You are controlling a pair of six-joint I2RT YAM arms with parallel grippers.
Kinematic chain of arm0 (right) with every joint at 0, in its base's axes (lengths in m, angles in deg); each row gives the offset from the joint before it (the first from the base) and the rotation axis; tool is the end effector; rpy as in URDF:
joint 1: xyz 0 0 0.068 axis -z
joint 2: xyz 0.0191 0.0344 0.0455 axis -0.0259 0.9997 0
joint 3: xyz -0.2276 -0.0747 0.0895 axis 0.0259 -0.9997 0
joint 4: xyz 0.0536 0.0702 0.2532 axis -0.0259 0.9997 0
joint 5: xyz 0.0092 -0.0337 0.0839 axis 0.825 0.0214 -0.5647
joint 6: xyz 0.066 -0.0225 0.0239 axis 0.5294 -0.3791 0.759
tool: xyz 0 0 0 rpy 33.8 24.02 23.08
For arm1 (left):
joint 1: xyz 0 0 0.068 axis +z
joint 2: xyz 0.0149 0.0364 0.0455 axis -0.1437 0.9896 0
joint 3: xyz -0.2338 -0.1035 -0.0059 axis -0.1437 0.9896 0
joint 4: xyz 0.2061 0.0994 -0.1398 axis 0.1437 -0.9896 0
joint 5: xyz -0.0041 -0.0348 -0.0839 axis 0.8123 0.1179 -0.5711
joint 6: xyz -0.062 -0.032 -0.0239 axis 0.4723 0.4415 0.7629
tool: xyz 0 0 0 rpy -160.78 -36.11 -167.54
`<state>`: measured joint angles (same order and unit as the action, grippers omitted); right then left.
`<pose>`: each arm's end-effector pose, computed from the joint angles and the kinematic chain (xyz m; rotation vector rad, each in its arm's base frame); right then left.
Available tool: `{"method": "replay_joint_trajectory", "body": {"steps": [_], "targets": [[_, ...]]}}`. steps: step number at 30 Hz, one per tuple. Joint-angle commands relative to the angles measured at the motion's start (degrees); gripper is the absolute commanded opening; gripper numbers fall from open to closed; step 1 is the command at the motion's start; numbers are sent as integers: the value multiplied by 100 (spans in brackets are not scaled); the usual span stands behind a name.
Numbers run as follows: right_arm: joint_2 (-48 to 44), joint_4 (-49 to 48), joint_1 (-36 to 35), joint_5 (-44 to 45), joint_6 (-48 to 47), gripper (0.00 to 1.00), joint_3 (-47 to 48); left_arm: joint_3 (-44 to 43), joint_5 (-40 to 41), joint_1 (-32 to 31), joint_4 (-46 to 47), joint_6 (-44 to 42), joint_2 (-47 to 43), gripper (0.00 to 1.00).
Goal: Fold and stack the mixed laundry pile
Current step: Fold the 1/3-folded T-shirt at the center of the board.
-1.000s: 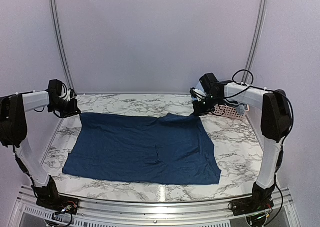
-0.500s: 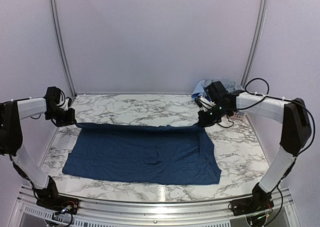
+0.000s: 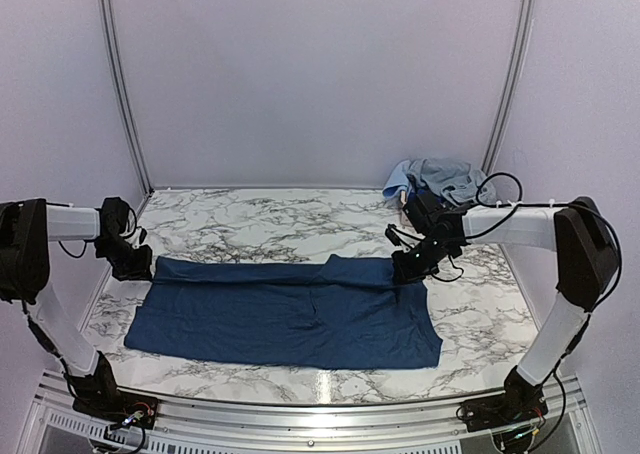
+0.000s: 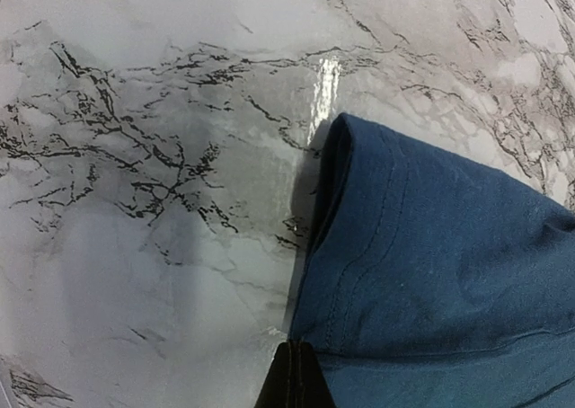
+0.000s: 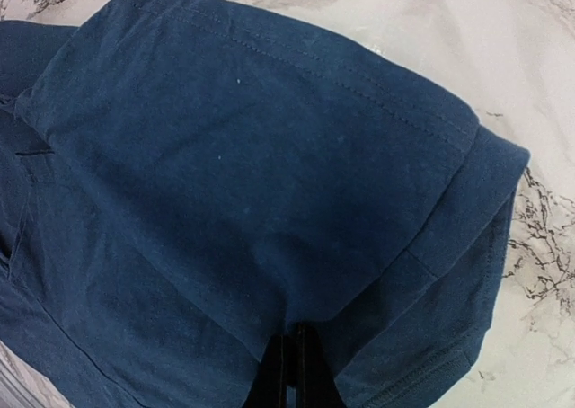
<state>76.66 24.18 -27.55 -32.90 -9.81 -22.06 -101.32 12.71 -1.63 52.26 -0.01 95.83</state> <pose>0.2992 0.1780 0.1401 -0.4708 2.7591 0.4198 0.3212 0.0276 0.1165 -0.2014 2.7243 -0.1992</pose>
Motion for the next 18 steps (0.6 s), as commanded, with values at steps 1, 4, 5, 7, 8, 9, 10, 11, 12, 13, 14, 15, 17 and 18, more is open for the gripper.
{"method": "replay_joint_trajectory", "body": {"steps": [1,4,5,7,8,9,10,11,12,13,14,15,17,18], "targets": [[-32,100,-41,72,55,0,403,-146,107,-13,-150,56,-90,0],[-15,350,-33,178,2,0,830,-324,3,-13,-150,155,-379,0],[-15,401,-27,216,-3,0,923,-394,-18,-17,-170,178,-438,0],[-13,548,-32,267,-13,0,1076,-536,-43,-20,-264,207,-545,0],[-36,602,-32,297,-13,0,1107,-582,-38,-14,-314,207,-592,0],[-78,632,-32,302,-17,0,1114,-619,-16,-13,-363,189,-629,0],[-135,652,-30,308,-8,0,1088,-636,-13,-13,-407,168,-668,0],[-195,672,-32,329,17,0,1044,-631,0,-15,-445,147,-699,0],[-260,690,-32,336,37,0,982,-607,21,-14,-474,134,-722,0],[-326,692,-32,329,44,0,899,-559,20,-13,-485,122,-739,0],[-377,657,-32,312,60,0,788,-488,17,-14,-483,114,-727,0],[-412,592,-32,285,78,0,647,-417,23,-14,-482,113,-691,0],[-384,455,-36,210,105,0,398,-275,56,-13,-453,118,-557,0],[-341,375,-44,151,121,0,287,-212,74,-13,-441,119,-465,0]]}}
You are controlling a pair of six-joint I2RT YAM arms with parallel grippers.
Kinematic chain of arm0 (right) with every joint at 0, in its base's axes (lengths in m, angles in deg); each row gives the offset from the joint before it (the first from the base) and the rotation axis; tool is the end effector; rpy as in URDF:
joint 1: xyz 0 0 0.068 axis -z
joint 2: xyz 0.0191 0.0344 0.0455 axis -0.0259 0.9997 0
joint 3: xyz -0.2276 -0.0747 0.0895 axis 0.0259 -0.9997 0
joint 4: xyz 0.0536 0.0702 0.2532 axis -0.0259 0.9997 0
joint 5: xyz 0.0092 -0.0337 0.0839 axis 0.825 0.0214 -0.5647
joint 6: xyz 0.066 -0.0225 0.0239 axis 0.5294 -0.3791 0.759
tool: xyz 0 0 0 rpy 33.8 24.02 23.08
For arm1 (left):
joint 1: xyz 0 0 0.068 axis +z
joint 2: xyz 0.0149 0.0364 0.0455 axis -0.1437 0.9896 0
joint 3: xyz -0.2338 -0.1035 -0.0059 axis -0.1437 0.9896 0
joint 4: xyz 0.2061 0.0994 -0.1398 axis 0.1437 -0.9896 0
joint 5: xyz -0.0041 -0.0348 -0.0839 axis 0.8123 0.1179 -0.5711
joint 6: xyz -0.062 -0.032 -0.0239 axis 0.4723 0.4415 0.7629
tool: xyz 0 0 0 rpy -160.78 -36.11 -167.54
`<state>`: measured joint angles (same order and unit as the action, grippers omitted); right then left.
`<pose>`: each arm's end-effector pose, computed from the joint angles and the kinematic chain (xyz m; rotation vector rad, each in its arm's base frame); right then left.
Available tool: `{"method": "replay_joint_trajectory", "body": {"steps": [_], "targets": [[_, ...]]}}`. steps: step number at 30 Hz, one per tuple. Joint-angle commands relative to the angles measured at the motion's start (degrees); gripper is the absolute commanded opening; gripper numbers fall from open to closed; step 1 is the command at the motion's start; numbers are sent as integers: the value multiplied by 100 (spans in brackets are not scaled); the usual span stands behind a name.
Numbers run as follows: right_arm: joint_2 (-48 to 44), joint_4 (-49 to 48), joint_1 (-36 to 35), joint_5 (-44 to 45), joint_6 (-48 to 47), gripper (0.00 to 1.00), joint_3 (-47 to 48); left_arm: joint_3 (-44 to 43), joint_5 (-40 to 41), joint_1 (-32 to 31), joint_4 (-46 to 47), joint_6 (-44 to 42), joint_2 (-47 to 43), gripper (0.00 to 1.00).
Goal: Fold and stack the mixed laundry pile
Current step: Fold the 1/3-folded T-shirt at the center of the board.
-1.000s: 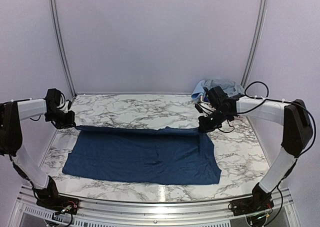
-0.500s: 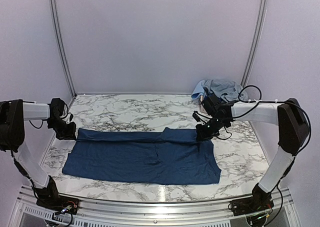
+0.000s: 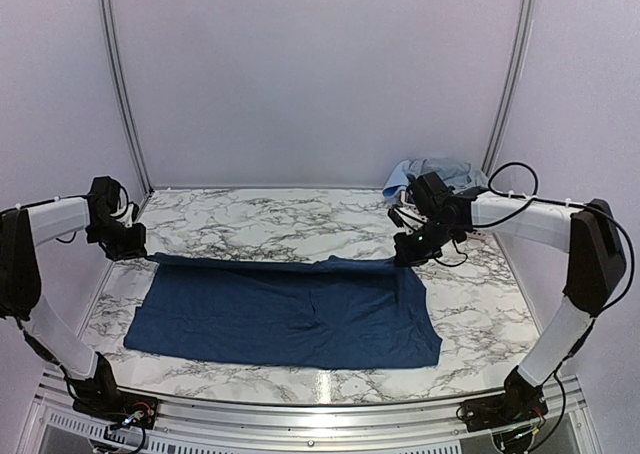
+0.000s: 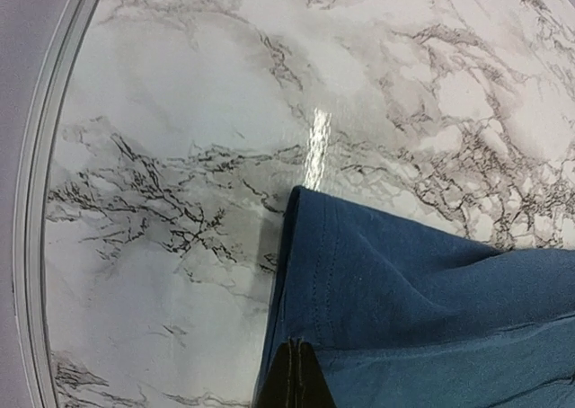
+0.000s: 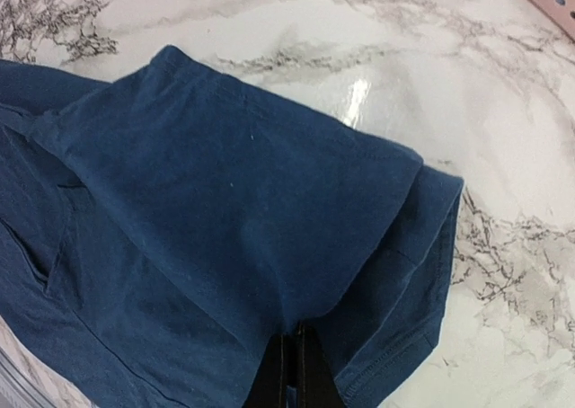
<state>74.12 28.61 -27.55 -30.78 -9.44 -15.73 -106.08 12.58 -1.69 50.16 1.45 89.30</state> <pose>0.3093 0.1810 0.1839 -0.4455 2.6795 0.4002 0.3310 0.0283 0.1745 -0.2032 2.5657 -0.1947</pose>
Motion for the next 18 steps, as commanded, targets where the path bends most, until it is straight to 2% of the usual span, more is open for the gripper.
{"method": "replay_joint_trajectory", "body": {"steps": [1,10,18], "targets": [[-46,-178,-49,-113,110,0,-451,313,86,-6,-211,-28,277,0],[80,-377,-56,-240,154,0,-1020,592,227,-9,5,-63,597,0],[179,-84,-49,-36,85,0,-451,487,206,-8,9,23,430,0]]}}
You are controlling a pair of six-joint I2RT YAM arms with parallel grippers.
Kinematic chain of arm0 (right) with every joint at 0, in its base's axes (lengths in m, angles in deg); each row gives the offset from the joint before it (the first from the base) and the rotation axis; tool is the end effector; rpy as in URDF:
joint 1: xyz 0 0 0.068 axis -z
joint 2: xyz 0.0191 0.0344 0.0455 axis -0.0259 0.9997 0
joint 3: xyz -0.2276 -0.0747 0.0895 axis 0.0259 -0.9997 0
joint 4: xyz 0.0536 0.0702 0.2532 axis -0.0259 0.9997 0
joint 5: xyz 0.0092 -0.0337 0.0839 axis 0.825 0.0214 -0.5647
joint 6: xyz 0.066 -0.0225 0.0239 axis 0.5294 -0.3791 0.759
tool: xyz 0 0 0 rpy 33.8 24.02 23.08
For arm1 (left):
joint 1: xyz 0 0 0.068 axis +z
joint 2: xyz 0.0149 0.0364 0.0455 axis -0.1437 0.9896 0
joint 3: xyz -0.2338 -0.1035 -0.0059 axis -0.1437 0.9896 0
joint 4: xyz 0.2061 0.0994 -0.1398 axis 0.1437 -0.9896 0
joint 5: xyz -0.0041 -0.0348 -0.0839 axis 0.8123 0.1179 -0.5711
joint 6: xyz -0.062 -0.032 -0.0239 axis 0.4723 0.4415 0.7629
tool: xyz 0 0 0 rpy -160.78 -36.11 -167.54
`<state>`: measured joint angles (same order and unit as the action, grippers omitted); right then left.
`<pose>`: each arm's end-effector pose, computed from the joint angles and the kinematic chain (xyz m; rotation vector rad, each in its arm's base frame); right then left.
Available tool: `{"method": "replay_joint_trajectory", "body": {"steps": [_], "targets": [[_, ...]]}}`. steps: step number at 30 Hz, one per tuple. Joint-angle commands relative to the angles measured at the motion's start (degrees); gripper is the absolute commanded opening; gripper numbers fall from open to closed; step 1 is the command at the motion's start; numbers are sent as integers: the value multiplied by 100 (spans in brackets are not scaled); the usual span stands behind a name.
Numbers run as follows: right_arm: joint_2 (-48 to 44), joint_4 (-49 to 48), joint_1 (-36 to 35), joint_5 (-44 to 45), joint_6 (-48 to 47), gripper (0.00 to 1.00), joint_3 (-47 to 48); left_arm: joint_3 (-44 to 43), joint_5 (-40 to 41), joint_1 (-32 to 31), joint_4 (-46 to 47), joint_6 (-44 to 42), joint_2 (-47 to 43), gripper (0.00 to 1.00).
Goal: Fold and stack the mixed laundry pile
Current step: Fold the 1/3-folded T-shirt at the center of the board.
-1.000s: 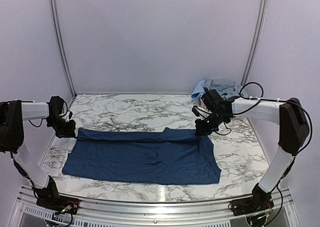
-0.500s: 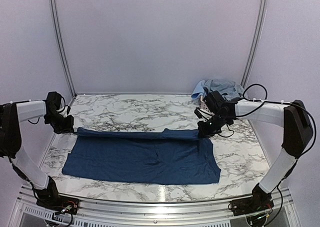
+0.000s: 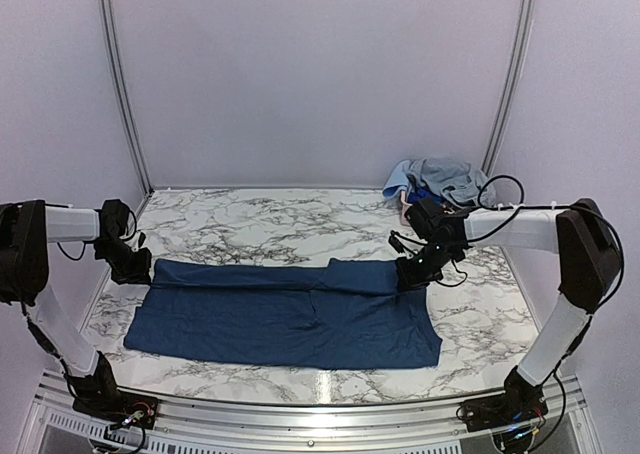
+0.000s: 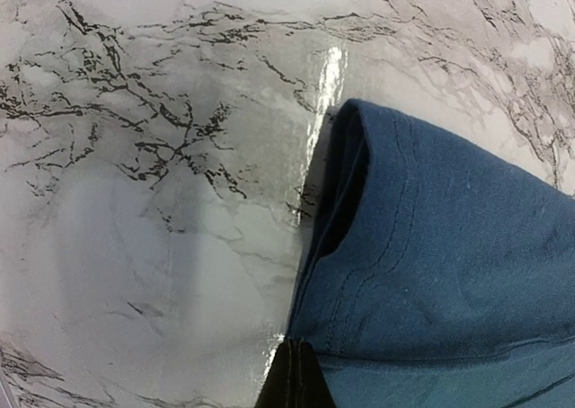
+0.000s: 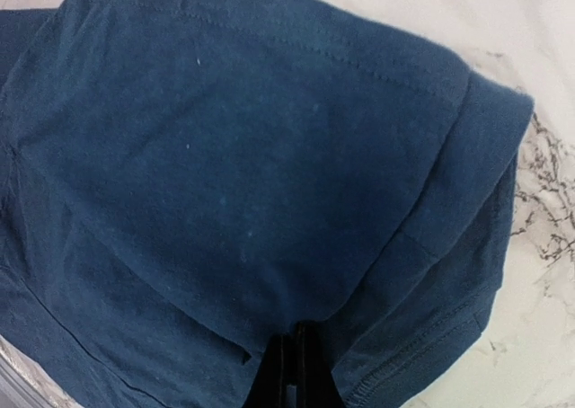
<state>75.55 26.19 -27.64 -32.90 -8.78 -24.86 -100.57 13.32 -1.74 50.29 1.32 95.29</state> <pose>0.2852 0.1709 0.1305 -0.4507 2.8298 0.4001 0.3138 0.0268 0.1138 -0.2407 2.7614 -0.1951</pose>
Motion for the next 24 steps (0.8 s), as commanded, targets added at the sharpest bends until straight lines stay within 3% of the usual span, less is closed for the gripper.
{"method": "replay_joint_trajectory", "body": {"steps": [1,12,24], "targets": [[16,260,-41,186,-6,0,546,-84,158,-2,-28,34,-224,0],[-254,260,-40,209,51,0,137,-64,150,-4,-186,156,-623,0],[-453,659,48,306,26,0,743,-350,199,-2,-538,73,-886,0]]}}
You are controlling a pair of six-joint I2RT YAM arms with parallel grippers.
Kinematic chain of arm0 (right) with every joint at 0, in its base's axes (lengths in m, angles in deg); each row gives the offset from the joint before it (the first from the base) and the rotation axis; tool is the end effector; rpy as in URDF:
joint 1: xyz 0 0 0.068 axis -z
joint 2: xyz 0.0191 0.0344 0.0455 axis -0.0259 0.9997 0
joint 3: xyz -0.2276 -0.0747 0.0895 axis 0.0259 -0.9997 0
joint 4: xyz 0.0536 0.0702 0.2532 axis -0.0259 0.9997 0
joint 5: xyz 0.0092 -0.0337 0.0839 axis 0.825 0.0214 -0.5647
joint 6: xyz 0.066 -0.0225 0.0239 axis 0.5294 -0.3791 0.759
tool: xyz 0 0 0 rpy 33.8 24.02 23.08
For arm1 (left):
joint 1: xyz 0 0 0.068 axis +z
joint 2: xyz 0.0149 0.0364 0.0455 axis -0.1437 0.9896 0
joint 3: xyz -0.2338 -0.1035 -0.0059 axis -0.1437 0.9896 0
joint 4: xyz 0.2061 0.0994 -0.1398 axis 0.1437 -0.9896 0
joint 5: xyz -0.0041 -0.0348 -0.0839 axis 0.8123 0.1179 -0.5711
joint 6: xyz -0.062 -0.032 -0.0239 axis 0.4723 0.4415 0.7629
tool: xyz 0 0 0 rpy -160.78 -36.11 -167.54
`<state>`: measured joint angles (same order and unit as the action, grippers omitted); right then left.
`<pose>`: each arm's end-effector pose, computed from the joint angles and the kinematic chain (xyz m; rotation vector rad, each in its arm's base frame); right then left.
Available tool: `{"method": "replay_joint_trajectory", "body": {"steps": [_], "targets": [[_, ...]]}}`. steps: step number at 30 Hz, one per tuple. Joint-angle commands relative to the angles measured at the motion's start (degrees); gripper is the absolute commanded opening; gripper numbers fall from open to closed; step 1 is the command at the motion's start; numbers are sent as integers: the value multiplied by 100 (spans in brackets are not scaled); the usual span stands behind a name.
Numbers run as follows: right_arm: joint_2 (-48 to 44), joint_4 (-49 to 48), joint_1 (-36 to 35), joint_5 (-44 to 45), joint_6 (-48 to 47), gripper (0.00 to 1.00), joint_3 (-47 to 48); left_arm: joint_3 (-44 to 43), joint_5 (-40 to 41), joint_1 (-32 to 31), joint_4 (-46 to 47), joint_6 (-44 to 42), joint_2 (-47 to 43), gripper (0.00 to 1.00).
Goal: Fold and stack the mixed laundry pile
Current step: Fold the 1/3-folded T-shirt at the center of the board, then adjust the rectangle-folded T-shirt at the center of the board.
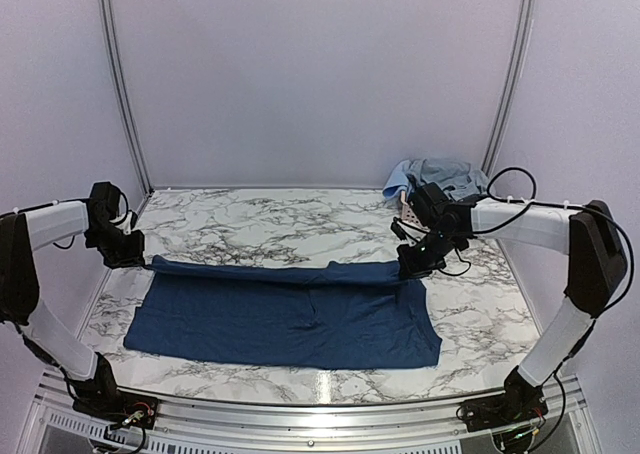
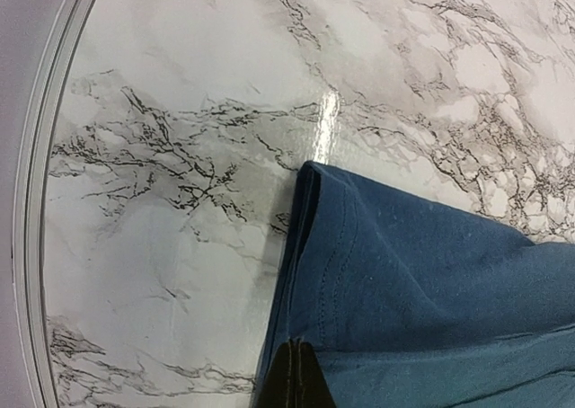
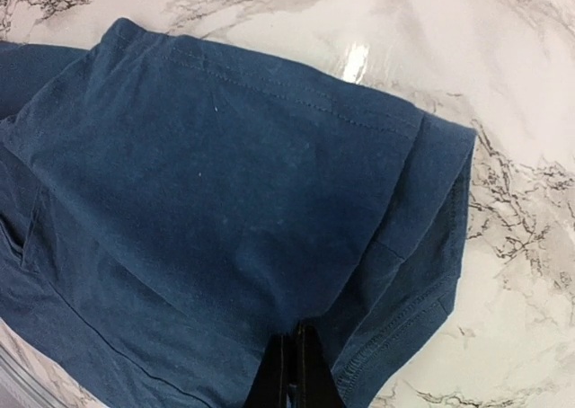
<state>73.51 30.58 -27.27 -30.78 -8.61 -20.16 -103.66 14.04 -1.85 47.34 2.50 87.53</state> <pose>0.2933 0.1703 0.1617 -0.4254 2.7852 0.3650 0.3157 0.0272 0.1670 -0.2439 2.6256 -0.1740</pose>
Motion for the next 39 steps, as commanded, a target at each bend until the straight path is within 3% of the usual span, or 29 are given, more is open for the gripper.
{"method": "replay_joint_trajectory", "body": {"steps": [1,10,17,18,20,22,24,25,30,39], "targets": [[-291,200,12,51,18,0,232,-27,140,9,-240,-52,-89,0],[-147,-337,-156,-203,159,0,-705,287,320,8,-211,-160,188,0],[-141,-228,-155,-223,107,0,-679,337,316,1,-215,-163,373,1],[-166,-186,-157,-305,94,9,-589,289,404,0,-242,-140,398,6],[-297,-56,-155,-373,59,33,-343,139,335,0,-261,-67,301,24],[-506,22,-60,-362,68,50,-88,-16,40,-19,-68,13,-71,45],[-655,-18,277,-571,53,55,65,-202,-261,-150,300,28,-521,71],[-690,-48,436,-671,52,55,119,-331,-342,-264,409,29,-618,75],[-452,-262,865,-988,-41,55,339,-1254,-789,-1318,565,161,-151,77],[475,-795,880,-1639,69,47,649,-3094,-1158,-3476,988,854,2060,67]]}}
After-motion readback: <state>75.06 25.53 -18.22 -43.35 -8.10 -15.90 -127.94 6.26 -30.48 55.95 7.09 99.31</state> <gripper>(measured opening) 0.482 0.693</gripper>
